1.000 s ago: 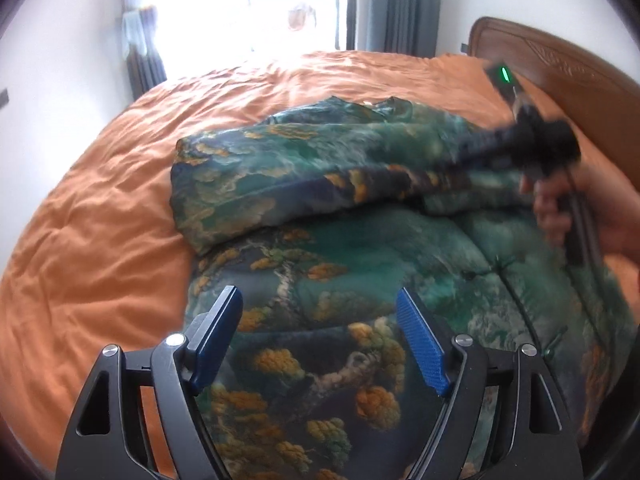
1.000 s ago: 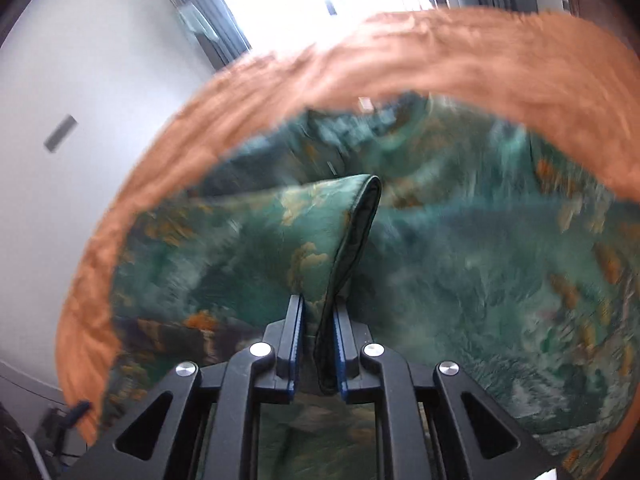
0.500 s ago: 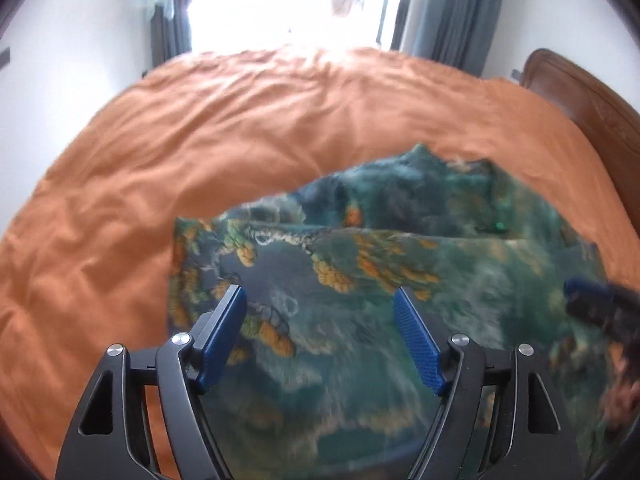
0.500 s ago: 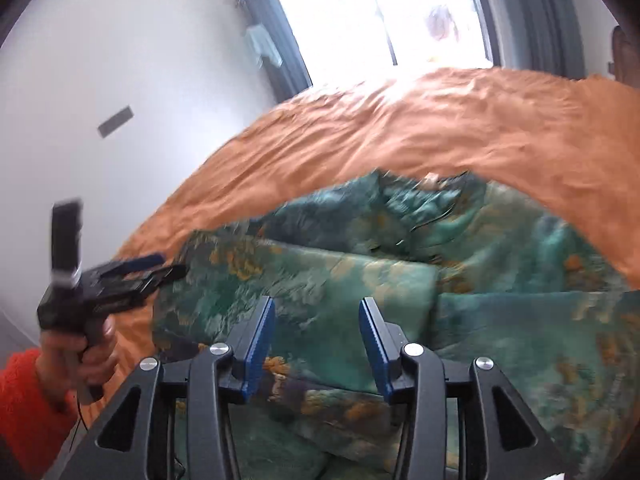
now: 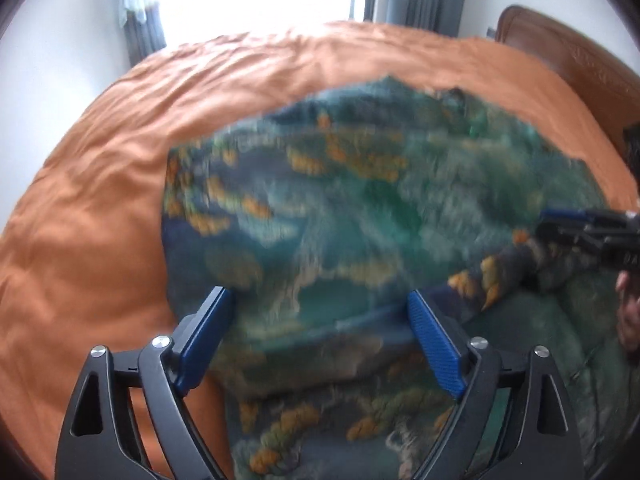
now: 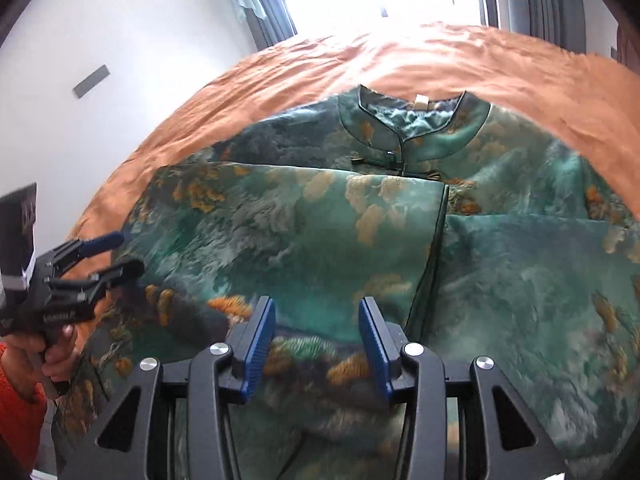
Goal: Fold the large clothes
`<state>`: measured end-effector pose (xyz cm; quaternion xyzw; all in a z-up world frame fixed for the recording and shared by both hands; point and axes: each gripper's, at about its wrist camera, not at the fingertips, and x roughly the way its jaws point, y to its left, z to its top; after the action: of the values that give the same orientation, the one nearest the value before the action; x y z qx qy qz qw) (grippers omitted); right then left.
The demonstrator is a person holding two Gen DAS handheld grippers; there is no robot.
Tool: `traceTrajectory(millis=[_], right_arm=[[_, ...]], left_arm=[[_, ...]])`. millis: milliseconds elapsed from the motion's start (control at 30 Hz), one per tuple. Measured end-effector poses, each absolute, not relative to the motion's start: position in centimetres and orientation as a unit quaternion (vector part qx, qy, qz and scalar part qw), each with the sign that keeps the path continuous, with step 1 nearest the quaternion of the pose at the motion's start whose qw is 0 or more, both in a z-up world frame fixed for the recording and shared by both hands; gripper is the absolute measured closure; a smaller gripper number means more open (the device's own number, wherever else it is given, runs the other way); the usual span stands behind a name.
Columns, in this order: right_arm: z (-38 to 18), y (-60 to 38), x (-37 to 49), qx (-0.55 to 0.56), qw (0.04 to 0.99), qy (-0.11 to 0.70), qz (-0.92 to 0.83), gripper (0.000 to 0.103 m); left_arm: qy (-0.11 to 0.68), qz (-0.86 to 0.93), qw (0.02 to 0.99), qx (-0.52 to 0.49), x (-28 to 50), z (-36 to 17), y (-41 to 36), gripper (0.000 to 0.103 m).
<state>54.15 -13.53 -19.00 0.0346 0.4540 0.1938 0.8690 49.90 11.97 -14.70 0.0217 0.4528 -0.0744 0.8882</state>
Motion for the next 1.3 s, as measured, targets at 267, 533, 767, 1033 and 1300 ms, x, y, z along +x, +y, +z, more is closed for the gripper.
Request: traceTrajectory(millis=[267,533,767,1033,1300], right_arm=[[-19.6,-12.3,53.0,0.021,0.870,0.464,0.164,0.056],[-16.1,-18.1,41.4,-0.011,0.899,0.410,0.153,0.024],[-17.2,-29.2,30.2,0.057,0.909,0.407,0.067,0.024],[-20.9,-38.7,22.7,0.181,0.870,0.455,0.048,0.024],[-25.4,-36.5,22.4,0.200,0.826,0.509,0.133,0.022]], left_arm=[[0.449,-0.061,0.891,0.036,46.4,-13.0,10.6,0.012],[0.422,-0.053,0.905,-0.008,34.6,-10.5,14.2,0.007],[0.446,-0.009,0.893,-0.059,27.9,-12.5,19.3,0.007],[0.491,-0.124,0.856,-0.107,28.3,-16.0,17.8,0.007],[0.511,-0.160,0.839,-0.098,27.7,-17.5,14.6,0.011]])
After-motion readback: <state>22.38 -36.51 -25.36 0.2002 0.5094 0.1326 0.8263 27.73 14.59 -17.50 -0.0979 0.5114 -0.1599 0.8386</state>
